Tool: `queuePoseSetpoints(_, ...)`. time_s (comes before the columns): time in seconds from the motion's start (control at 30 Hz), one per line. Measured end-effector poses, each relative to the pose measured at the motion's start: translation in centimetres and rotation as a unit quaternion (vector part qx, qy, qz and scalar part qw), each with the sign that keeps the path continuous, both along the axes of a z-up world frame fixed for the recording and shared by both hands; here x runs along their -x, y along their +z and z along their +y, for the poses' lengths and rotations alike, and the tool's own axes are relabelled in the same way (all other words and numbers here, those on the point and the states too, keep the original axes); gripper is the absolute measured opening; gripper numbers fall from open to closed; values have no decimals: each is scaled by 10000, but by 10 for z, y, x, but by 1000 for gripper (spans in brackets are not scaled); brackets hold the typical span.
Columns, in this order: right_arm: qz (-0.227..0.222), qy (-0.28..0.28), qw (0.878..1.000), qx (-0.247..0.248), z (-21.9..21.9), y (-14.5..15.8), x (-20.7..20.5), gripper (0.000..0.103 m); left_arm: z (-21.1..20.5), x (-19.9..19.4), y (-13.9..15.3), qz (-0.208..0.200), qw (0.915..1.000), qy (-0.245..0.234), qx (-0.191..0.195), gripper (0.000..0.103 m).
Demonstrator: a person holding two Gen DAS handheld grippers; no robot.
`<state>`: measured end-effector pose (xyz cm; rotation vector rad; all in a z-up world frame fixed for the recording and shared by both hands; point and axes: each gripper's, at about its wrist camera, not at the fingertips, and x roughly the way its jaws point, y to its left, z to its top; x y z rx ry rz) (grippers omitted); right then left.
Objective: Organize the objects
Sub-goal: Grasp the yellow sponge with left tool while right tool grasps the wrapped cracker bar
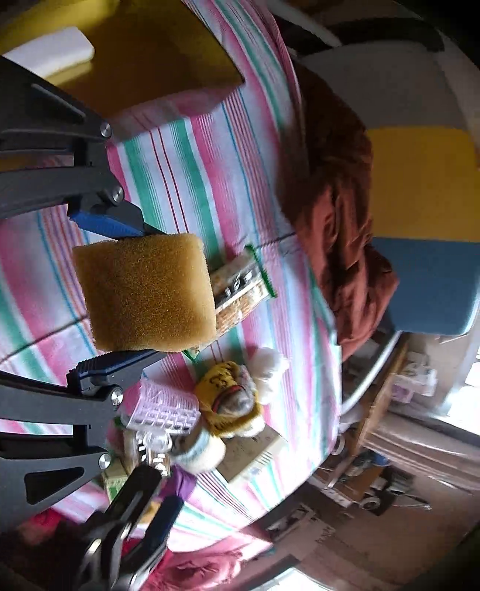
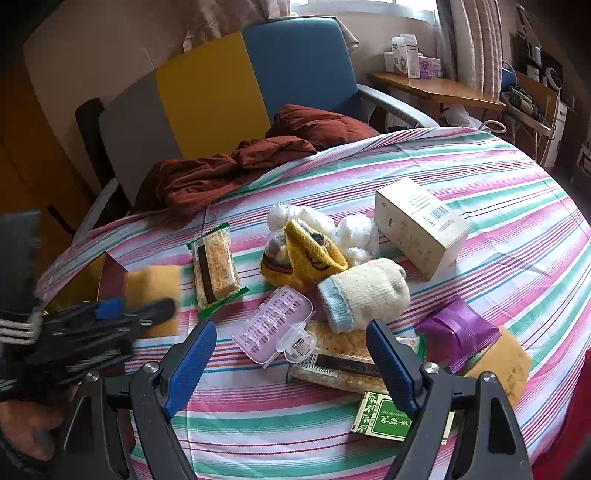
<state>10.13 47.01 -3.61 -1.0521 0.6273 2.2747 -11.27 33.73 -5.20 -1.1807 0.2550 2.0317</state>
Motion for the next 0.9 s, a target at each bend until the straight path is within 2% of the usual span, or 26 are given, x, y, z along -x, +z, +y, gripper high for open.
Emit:
queuePoseSetpoints(0.17,-113,482,9987,-152,-4,7,35,85,-44,-5,23,171,9990,235,-330,54)
queuePoseSetpoints(0.27,-265,854,9956,-286,-7,5,72,85,-71,-5,30,157,9979,418,-461,54)
queuePoseSetpoints(0.37,-565,1229,9900,-399,-11,-6,115,84,-98,-6,34,148,9963,631,-562,54)
queuePoseSetpoints(0.53,-1314,1343,9801,-633,-8,-41,165,82,-132,-5,34,114,9940,909,-590,54)
queuePoseSetpoints(0.6,-1567,1365,9771,-463,-3,-58,174,81,-146,-2,33,86,9925,1065,-592,54)
queuePoseSetpoints(0.63,-1677,1425,9747,-381,-2,-67,177,74,-153,-2,32,80,9917,1135,-591,54)
queuePoseSetpoints(0.67,-1674,1476,9741,-363,-2,-71,177,74,-161,-1,31,77,9906,1235,-590,54)
queuePoseSetpoints(0.7,-1582,1517,9750,-360,-2,-70,176,65,-169,1,31,62,9892,1335,-594,54)
queuePoseSetpoints(0.73,-1484,1630,9752,-203,-4,-68,174,48,-175,2,30,54,9885,1390,-601,54)
queuePoseSetpoints(0.83,-1533,1643,9735,-424,-14,-62,169,45,-200,3,27,47,9846,1655,-565,54)
queuePoseSetpoints(0.9,-1394,1717,9744,-403,-20,-55,163,45,-216,3,25,66,9820,1812,-535,54)
